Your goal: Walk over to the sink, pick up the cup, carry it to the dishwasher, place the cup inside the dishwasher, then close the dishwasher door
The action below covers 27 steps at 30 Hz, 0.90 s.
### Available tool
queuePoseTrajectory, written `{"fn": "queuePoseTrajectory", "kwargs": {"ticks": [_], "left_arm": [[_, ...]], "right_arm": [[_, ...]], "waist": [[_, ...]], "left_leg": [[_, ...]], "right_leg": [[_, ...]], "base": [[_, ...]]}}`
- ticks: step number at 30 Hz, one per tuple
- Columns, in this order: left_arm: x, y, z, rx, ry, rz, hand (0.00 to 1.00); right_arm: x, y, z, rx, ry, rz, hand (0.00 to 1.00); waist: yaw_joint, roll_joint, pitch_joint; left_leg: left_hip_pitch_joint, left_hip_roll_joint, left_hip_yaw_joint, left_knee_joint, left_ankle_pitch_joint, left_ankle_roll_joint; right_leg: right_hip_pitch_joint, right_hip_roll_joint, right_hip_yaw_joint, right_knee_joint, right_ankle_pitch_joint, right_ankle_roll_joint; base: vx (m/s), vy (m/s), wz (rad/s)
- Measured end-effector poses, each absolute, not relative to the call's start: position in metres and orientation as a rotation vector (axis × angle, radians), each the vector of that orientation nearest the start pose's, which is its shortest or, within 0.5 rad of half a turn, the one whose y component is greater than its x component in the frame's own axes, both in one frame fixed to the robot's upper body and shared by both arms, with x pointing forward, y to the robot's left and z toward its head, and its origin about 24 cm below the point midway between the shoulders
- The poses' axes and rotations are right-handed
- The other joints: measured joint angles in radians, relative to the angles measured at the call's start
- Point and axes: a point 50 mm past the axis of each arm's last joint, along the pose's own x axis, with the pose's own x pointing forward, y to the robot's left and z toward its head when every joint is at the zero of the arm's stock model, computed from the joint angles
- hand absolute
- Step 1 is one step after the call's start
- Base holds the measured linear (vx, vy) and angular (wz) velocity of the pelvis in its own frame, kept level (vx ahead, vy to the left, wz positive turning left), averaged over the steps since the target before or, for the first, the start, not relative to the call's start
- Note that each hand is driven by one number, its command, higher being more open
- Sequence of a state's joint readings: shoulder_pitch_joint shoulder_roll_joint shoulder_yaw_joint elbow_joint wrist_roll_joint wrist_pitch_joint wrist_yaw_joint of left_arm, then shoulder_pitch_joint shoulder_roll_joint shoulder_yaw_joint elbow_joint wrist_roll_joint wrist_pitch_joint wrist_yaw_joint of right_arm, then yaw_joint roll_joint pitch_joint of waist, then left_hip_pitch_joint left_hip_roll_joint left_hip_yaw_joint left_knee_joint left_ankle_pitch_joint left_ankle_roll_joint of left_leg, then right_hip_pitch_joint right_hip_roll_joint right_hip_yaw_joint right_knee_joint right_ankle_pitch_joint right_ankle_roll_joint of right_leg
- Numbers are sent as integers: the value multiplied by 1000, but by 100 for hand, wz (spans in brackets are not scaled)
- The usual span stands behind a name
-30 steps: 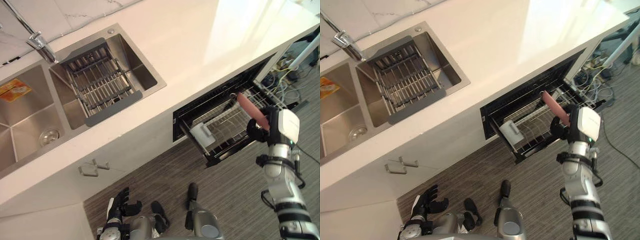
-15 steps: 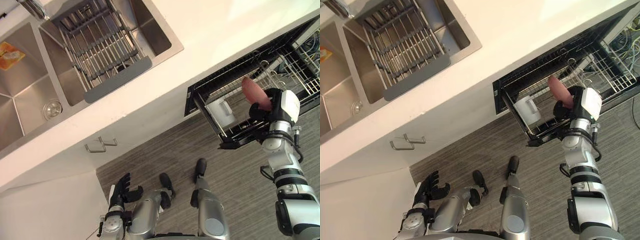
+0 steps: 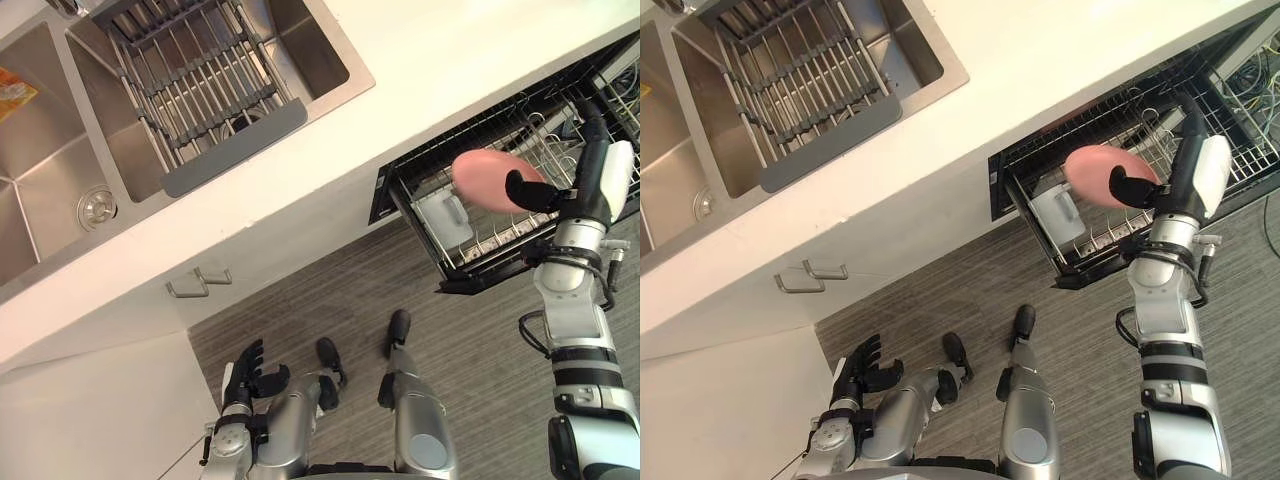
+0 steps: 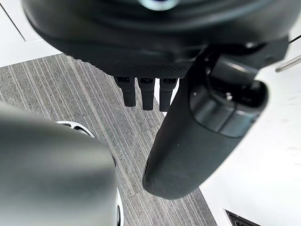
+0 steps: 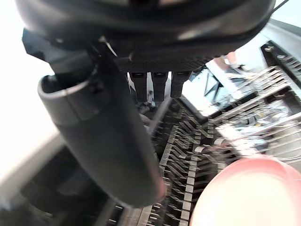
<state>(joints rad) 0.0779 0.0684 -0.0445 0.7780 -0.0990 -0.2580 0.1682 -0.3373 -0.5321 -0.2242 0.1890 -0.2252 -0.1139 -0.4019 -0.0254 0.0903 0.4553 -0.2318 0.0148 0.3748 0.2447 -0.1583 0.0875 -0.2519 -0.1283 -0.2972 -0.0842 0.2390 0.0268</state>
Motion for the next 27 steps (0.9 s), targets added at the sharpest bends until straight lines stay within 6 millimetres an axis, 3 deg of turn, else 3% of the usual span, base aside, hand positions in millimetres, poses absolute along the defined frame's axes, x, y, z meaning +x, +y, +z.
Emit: {"fn": "queuePoseTrajectory", "kwargs": {"ticks": [5, 9, 12, 13, 14, 16, 19, 23, 24, 27], "left_arm": [[166, 184, -112, 55, 601, 206, 90], [165, 186, -113, 53, 611, 204, 90], [163, 188, -115, 52, 625, 214, 90], [160, 188, -117, 53, 641, 214, 90], [159, 188, -117, 52, 647, 215, 90], [155, 187, -119, 48, 657, 218, 90], [155, 182, -120, 32, 661, 216, 90], [157, 178, -120, 22, 660, 211, 90], [159, 177, -119, 22, 654, 209, 90], [159, 178, -119, 24, 653, 209, 90]], "right_arm": [[275, -295, 153, -559, -421, -615, 90], [251, -309, 132, -469, -373, -720, 90], [226, -323, 99, -340, -262, -845, 90], [213, -328, 74, -264, -173, -909, 90], [208, -329, 64, -226, -137, -936, 90], [186, -324, 24, -99, 9, -1023, 90], [170, -311, -7, 39, 122, -1070, 90], [166, -298, -34, 274, 200, -1087, 90], [173, -292, -41, 410, 193, -1060, 90], [188, -282, -51, 558, 208, -1015, 90]], "waist": [[-16, -34, -4], [-22, -50, -17], [-30, -57, -39], [-34, -58, -54], [-35, -59, -65], [-30, -57, -97], [-22, -55, -103], [-6, -54, -104], [7, -53, -104], [16, -53, -104]], "left_leg": [[19, 1, 8, -3, -3, -2], [40, 3, 18, -7, -8, -8], [46, 1, 13, -13, -6, -6], [59, 0, 9, -19, -5, -6], [61, 0, 7, -22, -5, -6], [73, 1, 6, -37, -6, -8], [87, 3, 6, -48, -5, -10], [103, 9, 4, -53, -7, -17], [102, 10, 6, -59, -4, -21], [101, 8, 2, -70, 5, -24]], "right_leg": [[12, 2, 43, 0, -1, 2], [27, 3, 52, 0, -4, 7], [33, 3, 46, 0, -8, 12], [46, 2, 41, 0, -12, 17], [48, 2, 39, 0, -14, 17], [56, 1, 35, 0, -23, 16], [60, -2, 30, 16, -40, 13], [53, -2, 24, 67, -73, 11], [40, -4, 25, 85, -83, 12], [34, -4, 23, 91, -87, 12]], "base": [[20, 43, -5], [13, 18, -8], [42, 25, 5], [53, 27, 7], [65, 31, 7], [55, 24, 3], [27, 13, 1], [42, 0, 2], [45, -2, -3], [44, -8, 3]]}}
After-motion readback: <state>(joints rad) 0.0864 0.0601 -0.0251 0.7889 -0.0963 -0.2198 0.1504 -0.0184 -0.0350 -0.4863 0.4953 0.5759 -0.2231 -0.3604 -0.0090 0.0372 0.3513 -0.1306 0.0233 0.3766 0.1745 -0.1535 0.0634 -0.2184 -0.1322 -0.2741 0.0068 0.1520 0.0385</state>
